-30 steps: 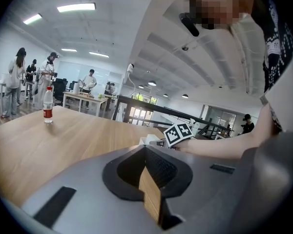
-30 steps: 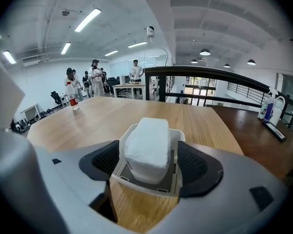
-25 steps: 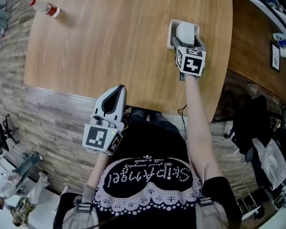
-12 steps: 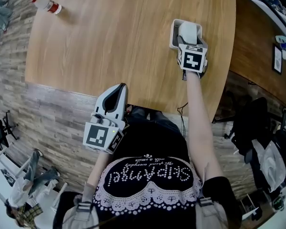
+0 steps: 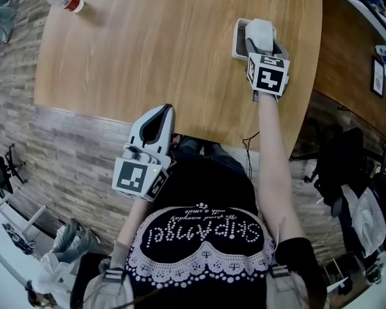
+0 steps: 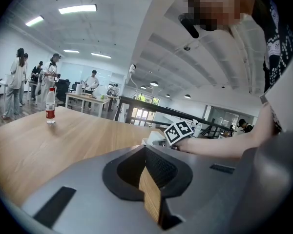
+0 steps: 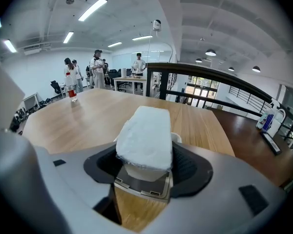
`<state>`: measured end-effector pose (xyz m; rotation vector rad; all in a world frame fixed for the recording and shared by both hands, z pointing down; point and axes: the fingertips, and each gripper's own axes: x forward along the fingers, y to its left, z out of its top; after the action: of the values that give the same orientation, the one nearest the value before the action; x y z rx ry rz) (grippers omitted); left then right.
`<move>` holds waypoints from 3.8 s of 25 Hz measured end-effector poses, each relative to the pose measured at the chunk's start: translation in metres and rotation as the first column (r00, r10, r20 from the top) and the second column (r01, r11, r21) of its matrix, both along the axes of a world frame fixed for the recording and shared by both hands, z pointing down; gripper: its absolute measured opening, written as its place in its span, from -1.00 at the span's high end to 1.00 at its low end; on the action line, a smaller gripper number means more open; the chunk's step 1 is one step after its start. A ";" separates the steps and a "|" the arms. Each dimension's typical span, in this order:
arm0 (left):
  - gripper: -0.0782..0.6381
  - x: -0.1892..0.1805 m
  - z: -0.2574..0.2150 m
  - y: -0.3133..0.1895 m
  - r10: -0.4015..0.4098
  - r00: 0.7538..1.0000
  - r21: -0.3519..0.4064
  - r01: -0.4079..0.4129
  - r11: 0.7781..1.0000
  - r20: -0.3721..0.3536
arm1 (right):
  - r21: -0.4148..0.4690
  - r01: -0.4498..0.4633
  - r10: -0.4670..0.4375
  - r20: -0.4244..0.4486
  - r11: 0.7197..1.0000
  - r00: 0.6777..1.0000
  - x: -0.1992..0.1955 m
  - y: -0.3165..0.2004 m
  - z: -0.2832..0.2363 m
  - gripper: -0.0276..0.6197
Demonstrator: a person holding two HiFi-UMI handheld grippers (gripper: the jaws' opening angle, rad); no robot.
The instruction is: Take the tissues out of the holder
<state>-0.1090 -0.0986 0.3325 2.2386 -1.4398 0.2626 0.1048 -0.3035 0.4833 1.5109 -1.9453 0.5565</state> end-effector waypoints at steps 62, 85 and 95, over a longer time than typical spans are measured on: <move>0.76 0.018 -0.037 0.056 0.111 0.992 0.150 -0.119 0.982 0.062 | 0.239 -0.110 0.042 0.272 0.965 0.962 0.043 0.249 -0.146 0.04; 0.76 0.050 -0.028 0.069 0.213 0.976 0.140 -0.217 0.966 0.046 | 0.251 -0.048 -0.026 0.284 0.967 0.959 0.021 0.294 -0.144 0.04; 0.76 0.064 -0.034 0.058 0.253 0.965 0.137 -0.260 0.956 0.070 | 0.248 -0.068 -0.008 0.291 0.966 0.957 0.018 0.293 -0.147 0.04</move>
<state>-0.0451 -0.0407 0.2980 2.5585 -1.2254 0.3093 0.1224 -0.0103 0.3366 1.6973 -2.2957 0.5855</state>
